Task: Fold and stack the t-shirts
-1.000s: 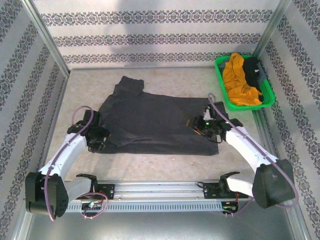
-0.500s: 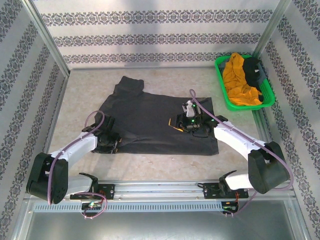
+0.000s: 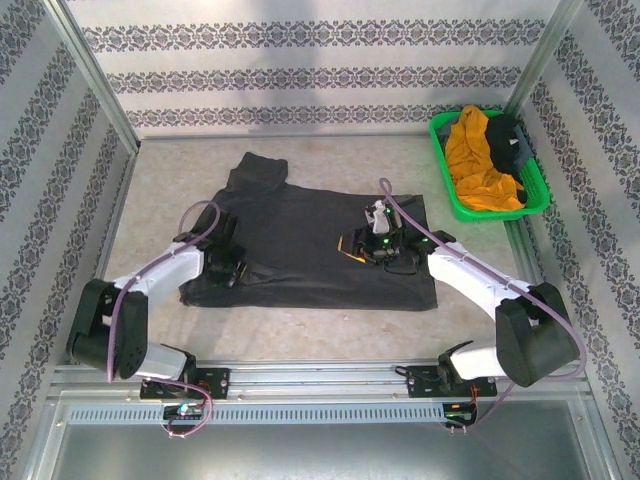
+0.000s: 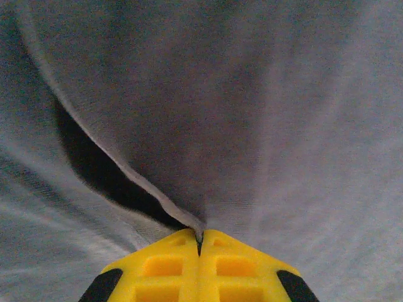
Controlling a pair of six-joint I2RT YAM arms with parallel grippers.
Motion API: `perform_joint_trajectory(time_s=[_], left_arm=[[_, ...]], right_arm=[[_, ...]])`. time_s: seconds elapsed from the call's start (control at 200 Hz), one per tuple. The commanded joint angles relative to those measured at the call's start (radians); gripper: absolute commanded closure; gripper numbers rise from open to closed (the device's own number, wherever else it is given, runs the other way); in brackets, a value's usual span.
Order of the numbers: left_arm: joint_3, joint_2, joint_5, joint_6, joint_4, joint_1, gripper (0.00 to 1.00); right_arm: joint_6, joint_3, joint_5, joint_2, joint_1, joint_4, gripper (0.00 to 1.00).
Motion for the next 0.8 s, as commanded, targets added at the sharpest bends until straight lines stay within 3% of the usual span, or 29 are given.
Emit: perform_joint_trajectory(time_s=[0.0, 0.345, 0.714, 0.764, 0.794], left_arm=[[0.13, 0.09, -0.017, 0.174, -0.086, -0.027, 1.0], [0.467, 0.375, -0.016, 0.465, -0.249, -0.095, 1.0], [0.614, 0.505, 0.014, 0.586, -0.276, -0.133, 1.0], [0.627, 0.52, 0.019, 0.599, -0.277, -0.135, 0.95], [0.631, 0.523, 0.018, 0.604, -0.273, -0.135, 0.88]], right_arm=[[0.018, 0.022, -0.021, 0.003, -0.023, 0.018, 0.63], [0.027, 0.011, -0.035, 0.006, -0.062, 0.009, 0.67], [0.031, 0.005, -0.039, 0.021, -0.067, 0.006, 0.68], [0.032, 0.004, -0.042, 0.026, -0.066, 0.009, 0.68], [0.034, 0.004, -0.046, 0.029, -0.067, 0.012, 0.69]])
